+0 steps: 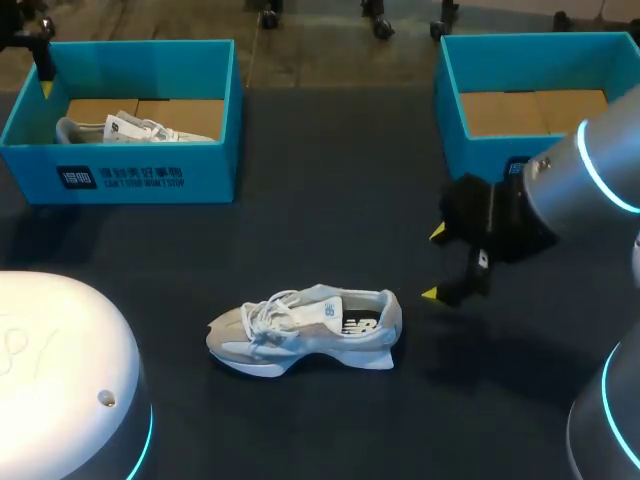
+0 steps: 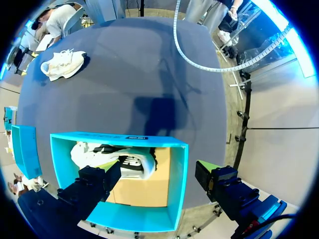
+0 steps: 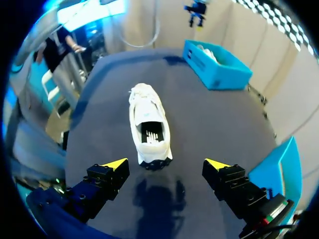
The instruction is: Take the shoe out of the shoebox, open the shoe tongue, remove and reinsert the insole, then place the shoe into the shoebox
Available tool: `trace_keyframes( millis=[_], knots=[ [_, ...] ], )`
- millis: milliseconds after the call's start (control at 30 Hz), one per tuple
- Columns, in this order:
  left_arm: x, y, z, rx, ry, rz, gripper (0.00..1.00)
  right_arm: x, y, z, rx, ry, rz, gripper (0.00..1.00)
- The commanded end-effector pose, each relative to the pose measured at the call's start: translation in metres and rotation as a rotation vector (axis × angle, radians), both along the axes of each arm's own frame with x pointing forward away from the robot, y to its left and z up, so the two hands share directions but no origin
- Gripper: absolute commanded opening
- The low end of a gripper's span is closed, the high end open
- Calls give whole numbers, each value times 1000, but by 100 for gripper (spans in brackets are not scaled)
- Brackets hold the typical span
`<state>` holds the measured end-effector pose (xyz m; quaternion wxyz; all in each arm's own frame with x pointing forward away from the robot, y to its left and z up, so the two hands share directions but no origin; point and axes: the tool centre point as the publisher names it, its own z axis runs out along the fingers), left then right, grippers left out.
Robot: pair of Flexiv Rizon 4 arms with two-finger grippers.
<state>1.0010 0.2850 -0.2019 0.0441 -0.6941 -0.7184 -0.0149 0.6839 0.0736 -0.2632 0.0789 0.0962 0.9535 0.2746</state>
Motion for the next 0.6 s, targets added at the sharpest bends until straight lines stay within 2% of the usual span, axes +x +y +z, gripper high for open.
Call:
trace_keyframes(
  millis=[33,167,200,267,367,500,600],
  knots=[
    [0,0,0,2,0,-1,100,-9,-6,-3,280,-121,84,100],
    [0,0,0,2,0,-1,100,0,-11,-8,284,-233,179,100],
    [0,0,0,2,0,-1,100,3,-15,-12,269,-233,181,100],
    [0,0,0,2,0,-1,100,10,-17,-19,321,-267,271,100],
    [0,0,0,2,0,-1,100,22,-21,-33,353,-206,275,100],
    [0,0,0,2,0,-1,100,31,-23,-43,370,-175,254,100],
    [0,0,0,2,0,-1,100,29,-24,-50,401,-210,277,100]
  ],
)
